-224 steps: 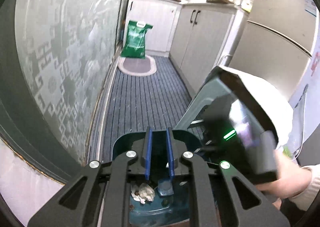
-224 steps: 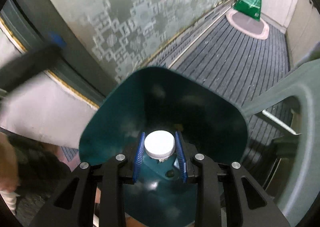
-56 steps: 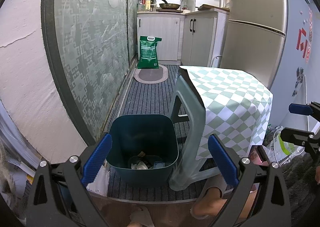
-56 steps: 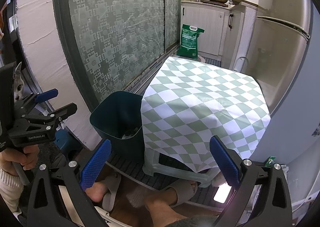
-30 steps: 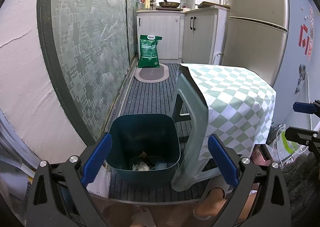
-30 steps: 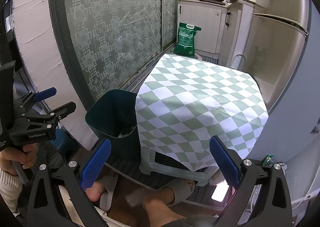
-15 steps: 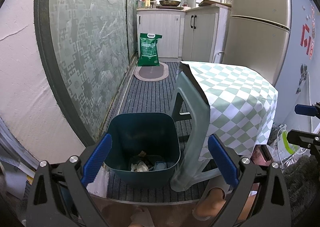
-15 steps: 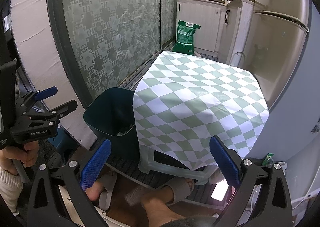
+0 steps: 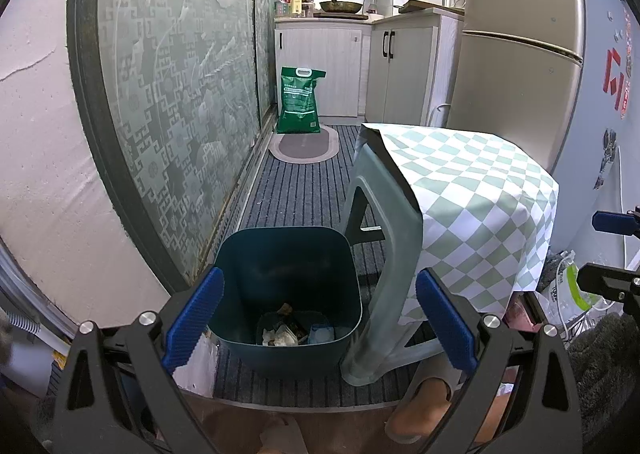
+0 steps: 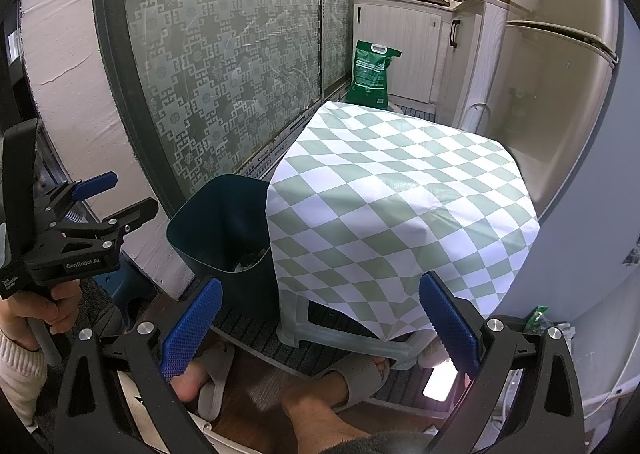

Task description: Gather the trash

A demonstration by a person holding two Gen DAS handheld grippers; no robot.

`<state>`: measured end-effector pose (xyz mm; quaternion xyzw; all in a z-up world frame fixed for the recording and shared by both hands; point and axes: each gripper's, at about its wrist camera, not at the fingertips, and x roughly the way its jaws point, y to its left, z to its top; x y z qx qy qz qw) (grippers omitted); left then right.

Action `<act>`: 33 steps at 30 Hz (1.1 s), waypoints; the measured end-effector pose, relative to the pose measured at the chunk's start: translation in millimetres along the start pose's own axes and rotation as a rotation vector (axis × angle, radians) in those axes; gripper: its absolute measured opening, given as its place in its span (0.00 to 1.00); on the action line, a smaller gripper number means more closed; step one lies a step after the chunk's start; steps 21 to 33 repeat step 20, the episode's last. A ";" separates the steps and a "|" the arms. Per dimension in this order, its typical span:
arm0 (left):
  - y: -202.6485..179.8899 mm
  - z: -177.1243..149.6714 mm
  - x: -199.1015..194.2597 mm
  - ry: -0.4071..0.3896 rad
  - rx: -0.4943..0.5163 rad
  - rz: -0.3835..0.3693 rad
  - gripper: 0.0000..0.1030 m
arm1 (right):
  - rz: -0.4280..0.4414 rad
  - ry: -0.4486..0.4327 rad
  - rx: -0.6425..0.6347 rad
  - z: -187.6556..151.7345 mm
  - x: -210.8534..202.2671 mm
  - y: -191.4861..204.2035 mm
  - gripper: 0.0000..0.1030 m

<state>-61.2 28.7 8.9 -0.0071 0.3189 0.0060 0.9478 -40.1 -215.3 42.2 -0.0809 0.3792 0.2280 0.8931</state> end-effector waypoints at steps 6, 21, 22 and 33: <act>1.2 2.0 2.2 -0.002 -0.005 0.006 0.96 | -0.001 0.000 0.000 0.0 0.1 0.4 0.97; -2.9 0.7 -0.2 0.001 0.003 0.002 0.96 | -0.001 0.001 -0.001 0.1 0.0 0.3 0.97; -2.9 0.7 -0.2 0.001 0.003 0.002 0.96 | -0.001 0.001 -0.001 0.1 0.0 0.3 0.97; -2.9 0.7 -0.2 0.001 0.003 0.002 0.96 | -0.001 0.001 -0.001 0.1 0.0 0.3 0.97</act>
